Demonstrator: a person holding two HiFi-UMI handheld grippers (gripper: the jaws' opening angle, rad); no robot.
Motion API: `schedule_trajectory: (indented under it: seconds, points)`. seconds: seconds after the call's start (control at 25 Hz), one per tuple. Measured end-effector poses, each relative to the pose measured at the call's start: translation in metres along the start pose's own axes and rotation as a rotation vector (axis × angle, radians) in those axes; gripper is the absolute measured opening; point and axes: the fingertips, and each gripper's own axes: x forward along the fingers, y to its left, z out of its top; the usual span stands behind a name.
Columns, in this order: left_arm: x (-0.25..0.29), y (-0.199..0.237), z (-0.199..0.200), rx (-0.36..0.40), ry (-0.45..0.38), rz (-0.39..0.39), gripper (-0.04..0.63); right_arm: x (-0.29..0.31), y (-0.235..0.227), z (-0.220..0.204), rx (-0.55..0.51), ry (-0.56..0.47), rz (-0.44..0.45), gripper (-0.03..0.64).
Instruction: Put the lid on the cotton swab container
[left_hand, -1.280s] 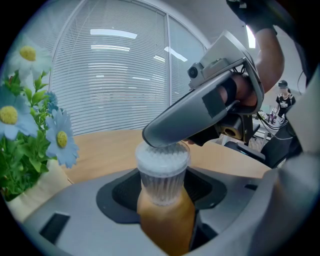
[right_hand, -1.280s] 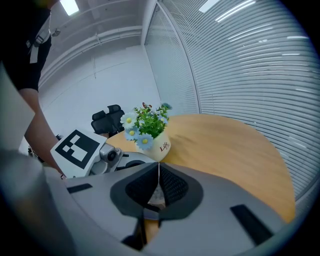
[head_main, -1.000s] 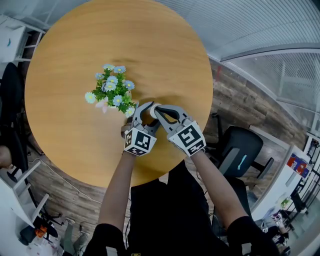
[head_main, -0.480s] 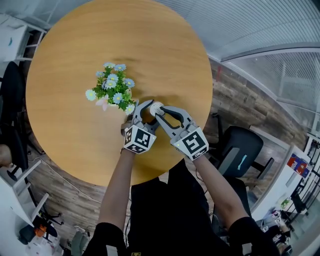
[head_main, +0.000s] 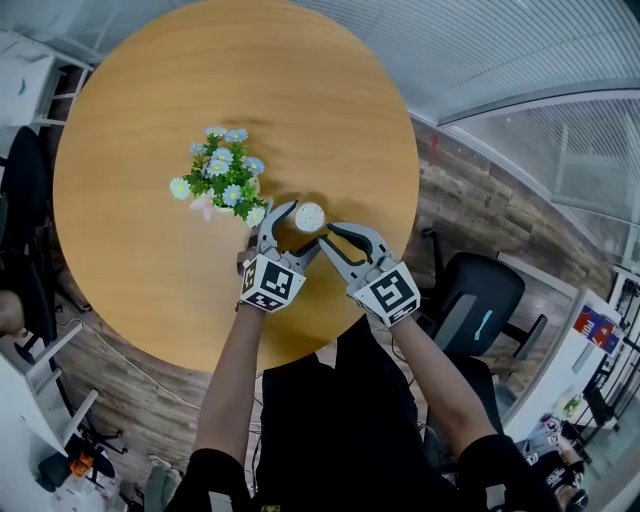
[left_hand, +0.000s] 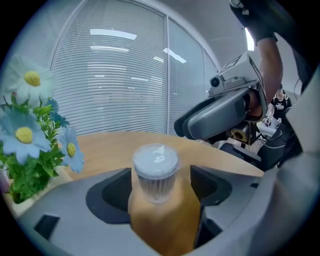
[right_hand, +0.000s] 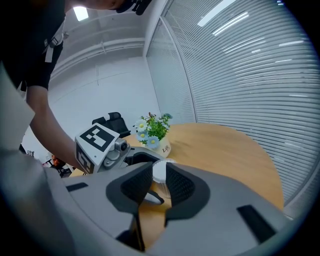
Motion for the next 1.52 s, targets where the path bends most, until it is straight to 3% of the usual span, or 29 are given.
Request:
schedule_trajectory:
  seconds: [0.12, 0.64, 0.72, 1.04, 1.24, 1.52]
  points:
    - [-0.006, -0.002, -0.004, -0.023, 0.014, 0.007, 0.36, -0.002, 0.002, 0.001, 0.006, -0.006, 0.007, 0.043]
    - [-0.041, -0.014, -0.009, -0.17, 0.0, 0.064, 0.356, -0.024, 0.008, -0.015, 0.007, 0.05, -0.005, 0.015]
    - [-0.046, -0.018, -0.01, -0.2, -0.012, 0.068, 0.313, -0.027, 0.011, -0.016, 0.007, 0.053, -0.005, 0.015]
    - [-0.073, -0.026, 0.004, -0.341, -0.109, 0.062, 0.024, -0.037, 0.027, -0.013, -0.027, 0.064, 0.019, 0.012]
    - [-0.087, -0.029, 0.004, -0.386, -0.113, 0.057, 0.006, -0.036, 0.037, -0.006, -0.04, 0.057, 0.025, 0.011]
    - [-0.097, -0.037, 0.016, -0.356, -0.116, 0.054, 0.006, -0.046, 0.041, 0.001, -0.064, 0.055, 0.023, 0.009]
